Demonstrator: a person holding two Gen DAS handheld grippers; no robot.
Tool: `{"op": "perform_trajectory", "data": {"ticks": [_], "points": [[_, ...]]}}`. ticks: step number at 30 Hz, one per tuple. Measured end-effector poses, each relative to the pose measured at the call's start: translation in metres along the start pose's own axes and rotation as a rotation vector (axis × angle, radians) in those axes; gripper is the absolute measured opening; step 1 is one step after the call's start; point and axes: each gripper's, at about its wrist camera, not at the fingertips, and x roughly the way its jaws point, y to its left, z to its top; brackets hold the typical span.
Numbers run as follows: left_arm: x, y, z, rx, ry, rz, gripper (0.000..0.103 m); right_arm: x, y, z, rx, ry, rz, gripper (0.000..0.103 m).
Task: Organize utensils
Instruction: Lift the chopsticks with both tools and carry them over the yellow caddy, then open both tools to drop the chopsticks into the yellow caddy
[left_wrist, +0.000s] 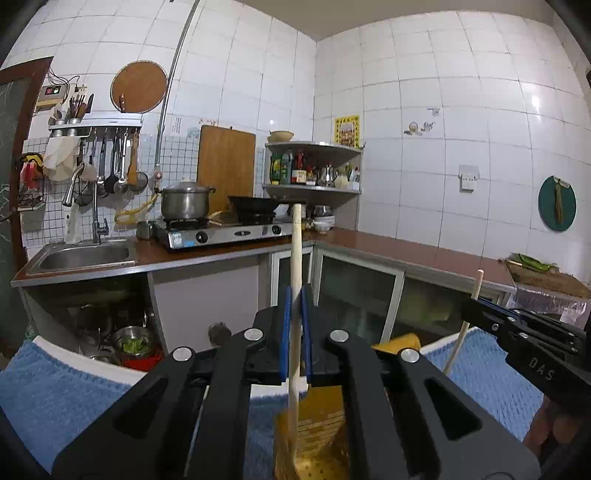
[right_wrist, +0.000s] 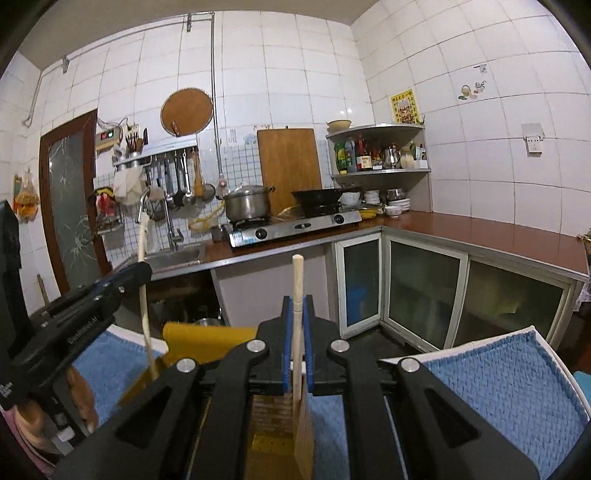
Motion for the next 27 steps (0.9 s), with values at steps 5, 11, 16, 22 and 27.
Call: {"op": "perform_trajectory", "data": {"ticks": [5, 11, 16, 22, 27], "points": [[-0.005, 0.007, -0.011, -0.009, 0.056, 0.016, 0.005, -0.002, 0.000, -0.010, 0.010, 0.025, -0.004, 0.006], [-0.019, 0.015, -0.027, -0.020, 0.117, 0.028, 0.007, -0.003, 0.003, -0.027, -0.010, 0.084, -0.006, 0.006], [-0.034, 0.019, -0.033, -0.035, 0.174, 0.028, 0.035, -0.010, 0.004, -0.029, -0.002, 0.139, -0.014, 0.007], [-0.070, 0.018, -0.032, -0.025, 0.179, 0.054, 0.072, -0.039, 0.005, -0.024, 0.009, 0.137, -0.037, 0.055], [-0.096, 0.020, -0.033, -0.019, 0.214, 0.061, 0.084, -0.068, 0.009, -0.026, -0.005, 0.139, -0.069, 0.055]]}}
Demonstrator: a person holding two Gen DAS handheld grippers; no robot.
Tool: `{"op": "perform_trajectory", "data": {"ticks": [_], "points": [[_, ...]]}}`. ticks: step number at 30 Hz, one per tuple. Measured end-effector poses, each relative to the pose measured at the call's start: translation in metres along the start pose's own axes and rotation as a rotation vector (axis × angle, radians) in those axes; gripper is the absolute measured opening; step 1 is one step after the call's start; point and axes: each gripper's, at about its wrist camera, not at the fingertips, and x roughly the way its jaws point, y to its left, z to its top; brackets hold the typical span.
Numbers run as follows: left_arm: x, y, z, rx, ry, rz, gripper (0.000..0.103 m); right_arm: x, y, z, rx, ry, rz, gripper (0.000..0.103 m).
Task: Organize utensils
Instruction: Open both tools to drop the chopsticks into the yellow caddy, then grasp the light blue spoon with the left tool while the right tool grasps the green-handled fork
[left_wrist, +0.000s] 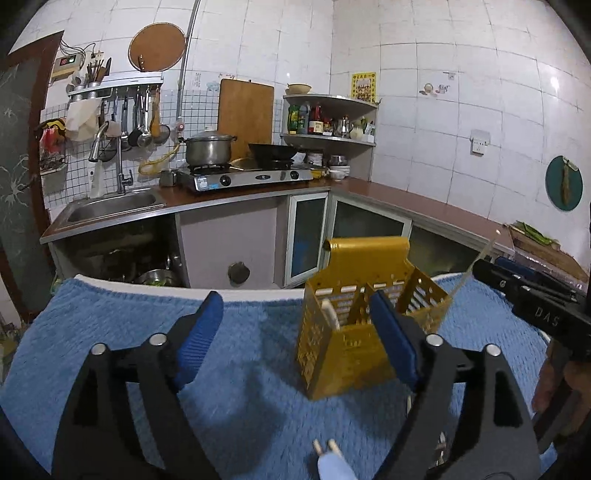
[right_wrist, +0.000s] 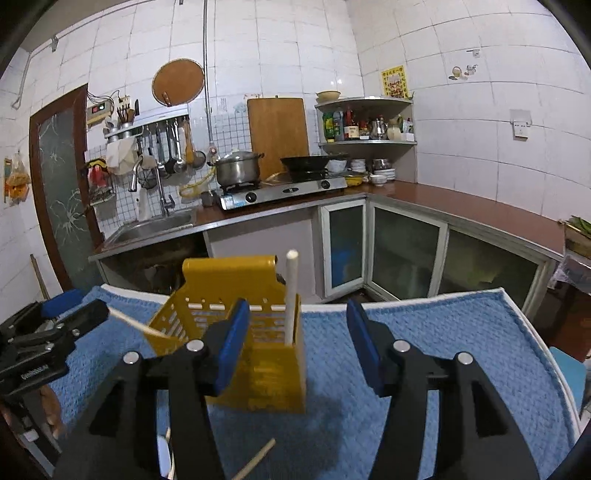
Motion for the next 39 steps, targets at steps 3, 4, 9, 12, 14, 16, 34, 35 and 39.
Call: {"op": "perform_trajectory", "data": {"ticks": [3, 4, 9, 12, 14, 16, 34, 35, 39], "points": [[-0.012, 0.004, -0.008, -0.009, 0.025, -0.001, 0.090, -0.015, -0.002, -0.011, 0.010, 0.024, -0.019, 0.061], [-0.015, 0.007, -0.011, -0.020, 0.038, 0.002, 0.093, -0.019, -0.002, -0.016, 0.015, 0.035, -0.029, 0.064], [-0.024, 0.019, -0.034, -0.063, 0.113, 0.016, 0.094, -0.030, -0.002, -0.043, 0.005, 0.098, -0.065, 0.073], [-0.021, 0.021, -0.048, -0.056, 0.163, 0.027, 0.095, -0.034, -0.004, -0.065, 0.029, 0.143, -0.083, 0.077], [-0.018, 0.020, -0.056, -0.049, 0.202, 0.024, 0.095, -0.033, -0.004, -0.077, 0.028, 0.172, -0.099, 0.077], [-0.013, 0.018, -0.067, -0.042, 0.252, 0.025, 0.095, -0.032, -0.002, -0.092, 0.013, 0.202, -0.124, 0.079], [0.011, -0.016, -0.116, -0.035, 0.505, -0.025, 0.070, -0.014, 0.020, -0.156, 0.058, 0.482, -0.098, 0.077], [0.013, -0.019, -0.118, -0.033, 0.515, -0.033, 0.066, -0.011, 0.024, -0.156, 0.055, 0.492, -0.092, 0.074], [0.026, -0.026, -0.123, -0.032, 0.564, -0.052, 0.049, -0.004, 0.030, -0.159, 0.055, 0.510, -0.078, 0.060]]}}
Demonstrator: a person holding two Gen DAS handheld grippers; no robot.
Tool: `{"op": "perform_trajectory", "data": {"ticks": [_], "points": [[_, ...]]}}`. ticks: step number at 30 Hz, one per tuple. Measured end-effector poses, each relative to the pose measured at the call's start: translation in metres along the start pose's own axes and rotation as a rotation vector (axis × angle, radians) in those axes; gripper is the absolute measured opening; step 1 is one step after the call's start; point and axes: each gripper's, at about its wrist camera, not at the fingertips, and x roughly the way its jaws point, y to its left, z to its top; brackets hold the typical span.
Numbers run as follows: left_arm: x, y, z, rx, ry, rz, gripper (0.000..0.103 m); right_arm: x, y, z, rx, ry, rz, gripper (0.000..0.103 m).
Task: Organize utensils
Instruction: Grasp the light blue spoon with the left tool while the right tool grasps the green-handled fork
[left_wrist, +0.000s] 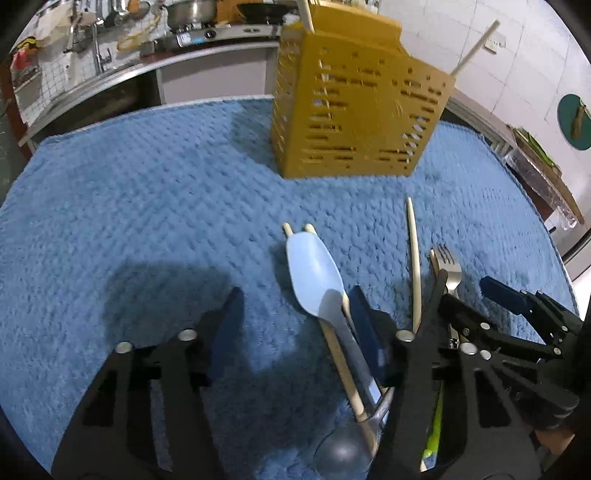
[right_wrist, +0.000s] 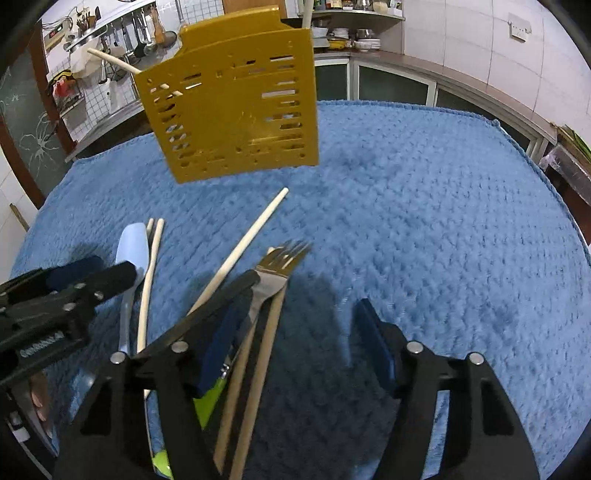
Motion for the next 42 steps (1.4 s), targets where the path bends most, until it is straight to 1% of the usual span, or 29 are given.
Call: {"op": "perform_trajectory", "data": {"ticks": [1, 2, 3, 4, 5, 6, 8, 10, 16, 20, 21, 25, 34, 38, 42], "points": [[0.004, 0.000, 0.001, -0.003, 0.013, -0.007, 0.043, 0.000, 0.001, 0.001, -0.009, -0.005, 0.007, 0.051], [0.007, -0.001, 0.001, -0.006, 0.021, -0.013, 0.043, 0.000, 0.002, 0.003, -0.015, -0.007, 0.013, 0.046], [0.008, -0.001, 0.002, -0.009, 0.016, -0.012, 0.042, 0.000, 0.002, 0.004, -0.024, -0.007, 0.025, 0.038], [0.009, -0.002, 0.003, -0.005, 0.010, -0.012, 0.039, -0.001, 0.002, 0.007, -0.030, -0.008, 0.031, 0.035], [0.011, -0.003, 0.005, 0.004, 0.009, -0.019, 0.037, -0.001, 0.002, 0.008, -0.037, -0.011, 0.033, 0.028], [0.012, -0.003, 0.007, 0.008, 0.008, -0.025, 0.030, -0.002, 0.001, 0.010, -0.043, -0.013, 0.032, 0.020], [0.013, -0.001, 0.010, 0.012, 0.012, -0.041, 0.018, -0.004, -0.003, 0.013, -0.048, -0.017, 0.025, 0.013], [0.013, 0.002, 0.013, 0.012, 0.013, -0.054, 0.016, -0.003, -0.011, 0.016, -0.033, -0.007, 0.044, 0.012], [0.015, 0.003, 0.017, 0.026, 0.018, -0.070, 0.013, 0.005, -0.025, 0.025, 0.030, 0.042, 0.101, 0.012], [0.018, 0.001, 0.020, 0.046, 0.016, -0.075, 0.012, 0.013, -0.028, 0.030, 0.051, 0.054, 0.102, 0.012], [0.018, 0.000, 0.020, 0.050, 0.014, -0.074, 0.012, 0.013, -0.029, 0.031, 0.058, 0.056, 0.101, 0.008], [0.009, 0.001, 0.022, 0.059, -0.015, -0.087, 0.011, 0.011, -0.034, 0.032, 0.070, 0.053, 0.112, 0.007], [-0.018, 0.000, 0.030, 0.082, -0.102, -0.089, 0.006, -0.015, -0.043, 0.038, 0.071, -0.022, 0.144, 0.005], [-0.031, 0.001, 0.032, 0.084, -0.137, -0.085, 0.006, -0.033, -0.044, 0.040, 0.066, -0.073, 0.154, 0.004], [-0.047, 0.004, 0.036, 0.083, -0.192, -0.082, 0.004, -0.053, -0.043, 0.044, 0.047, -0.147, 0.152, 0.002]]}}
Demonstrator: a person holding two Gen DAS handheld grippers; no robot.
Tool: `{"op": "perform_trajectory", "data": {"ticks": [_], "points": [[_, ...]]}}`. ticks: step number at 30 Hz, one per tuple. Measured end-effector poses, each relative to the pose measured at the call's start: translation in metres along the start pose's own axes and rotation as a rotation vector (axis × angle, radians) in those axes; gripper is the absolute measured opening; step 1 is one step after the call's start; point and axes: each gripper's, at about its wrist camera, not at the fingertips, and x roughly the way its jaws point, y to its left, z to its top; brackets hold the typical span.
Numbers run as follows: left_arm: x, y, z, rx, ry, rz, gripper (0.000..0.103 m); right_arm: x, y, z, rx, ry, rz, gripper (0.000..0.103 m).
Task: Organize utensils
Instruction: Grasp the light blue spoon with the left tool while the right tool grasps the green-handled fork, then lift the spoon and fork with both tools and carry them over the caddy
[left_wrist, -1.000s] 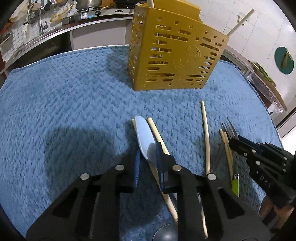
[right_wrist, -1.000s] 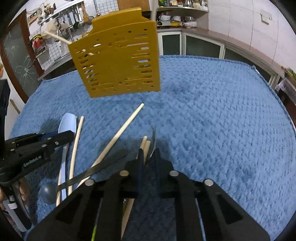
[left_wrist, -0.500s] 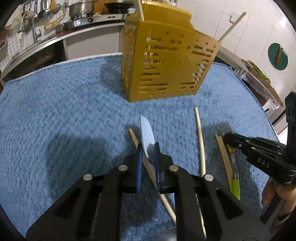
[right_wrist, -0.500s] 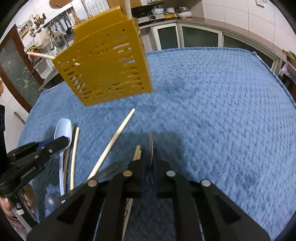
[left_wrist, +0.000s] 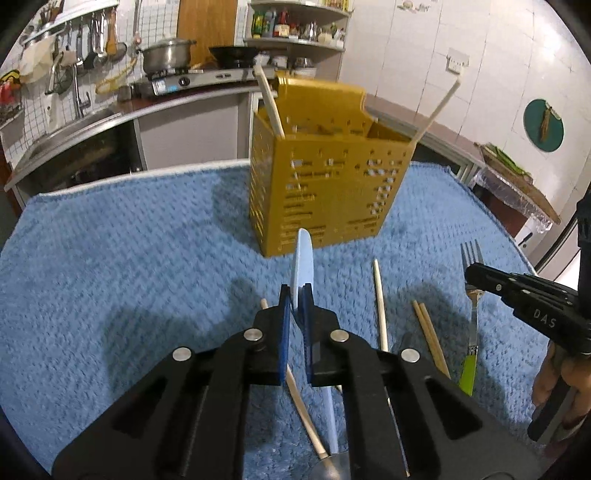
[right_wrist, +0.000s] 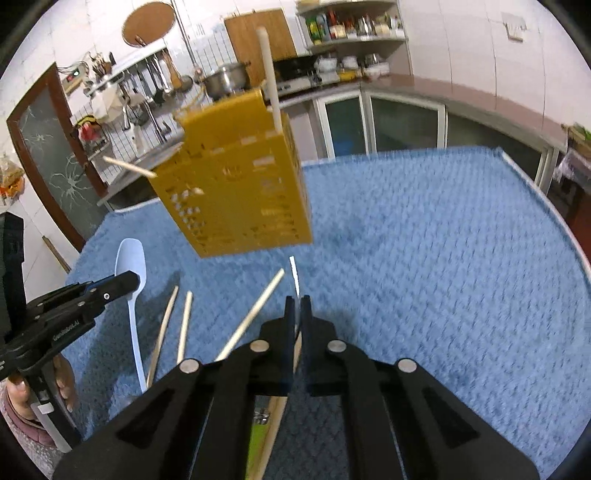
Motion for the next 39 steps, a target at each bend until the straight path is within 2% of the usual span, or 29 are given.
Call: {"op": "perform_trajectory", "data": {"ticks": [7, 11, 21, 27, 33, 39], "points": [[-0.024, 0.006, 0.007, -0.024, -0.099, -0.001, 0.003, -0.026, 0.011, 0.008, -0.071, -0.141, -0.019, 0.002], [-0.033, 0.010, 0.011, -0.024, -0.144, 0.005, 0.003, -0.036, 0.014, 0.011, -0.084, -0.184, -0.016, 0.002], [-0.047, 0.012, 0.014, -0.029, -0.205, -0.001, 0.003, -0.049, 0.020, 0.019, -0.128, -0.246, -0.034, 0.002], [-0.062, 0.010, 0.022, -0.023, -0.268, -0.005, 0.003, -0.058, 0.021, 0.029, -0.141, -0.281, -0.054, 0.002], [-0.075, 0.009, 0.044, -0.030, -0.340, -0.008, 0.003, -0.077, 0.022, 0.055, -0.162, -0.341, -0.084, 0.002], [-0.087, -0.001, 0.085, 0.001, -0.449, 0.008, 0.003, -0.099, 0.027, 0.097, -0.191, -0.436, -0.121, 0.002]]}}
